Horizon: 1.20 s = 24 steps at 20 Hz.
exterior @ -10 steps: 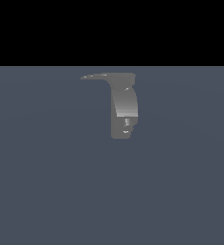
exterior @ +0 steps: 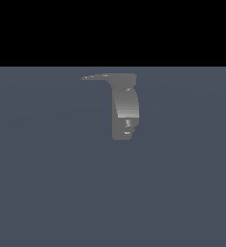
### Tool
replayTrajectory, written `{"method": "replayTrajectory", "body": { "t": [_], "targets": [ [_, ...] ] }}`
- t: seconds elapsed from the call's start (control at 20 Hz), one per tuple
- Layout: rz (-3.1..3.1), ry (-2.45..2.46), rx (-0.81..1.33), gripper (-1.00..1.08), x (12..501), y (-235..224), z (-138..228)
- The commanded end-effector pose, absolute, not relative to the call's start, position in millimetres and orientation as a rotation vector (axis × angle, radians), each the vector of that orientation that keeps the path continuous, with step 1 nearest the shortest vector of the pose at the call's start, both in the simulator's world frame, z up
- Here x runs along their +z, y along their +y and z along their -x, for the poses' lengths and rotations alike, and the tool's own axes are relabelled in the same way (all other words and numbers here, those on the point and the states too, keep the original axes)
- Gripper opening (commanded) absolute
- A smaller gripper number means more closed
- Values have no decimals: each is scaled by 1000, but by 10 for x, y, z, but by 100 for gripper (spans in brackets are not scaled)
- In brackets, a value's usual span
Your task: Turn on the faucet by rotating a designated handle.
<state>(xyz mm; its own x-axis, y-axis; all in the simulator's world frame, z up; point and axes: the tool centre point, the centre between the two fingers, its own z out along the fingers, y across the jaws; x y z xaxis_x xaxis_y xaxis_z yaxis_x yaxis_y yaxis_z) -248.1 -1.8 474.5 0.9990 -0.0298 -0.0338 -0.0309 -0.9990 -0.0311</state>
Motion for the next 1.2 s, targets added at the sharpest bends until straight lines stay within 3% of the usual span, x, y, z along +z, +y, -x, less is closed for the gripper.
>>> {"method": "replayTrajectory", "body": {
  "t": [0.0,1.15],
  "targets": [
    [3109,79,52,-100,4716,32,2455],
    [3026,721,44,-100,4137,894,1708]
  ]
}}
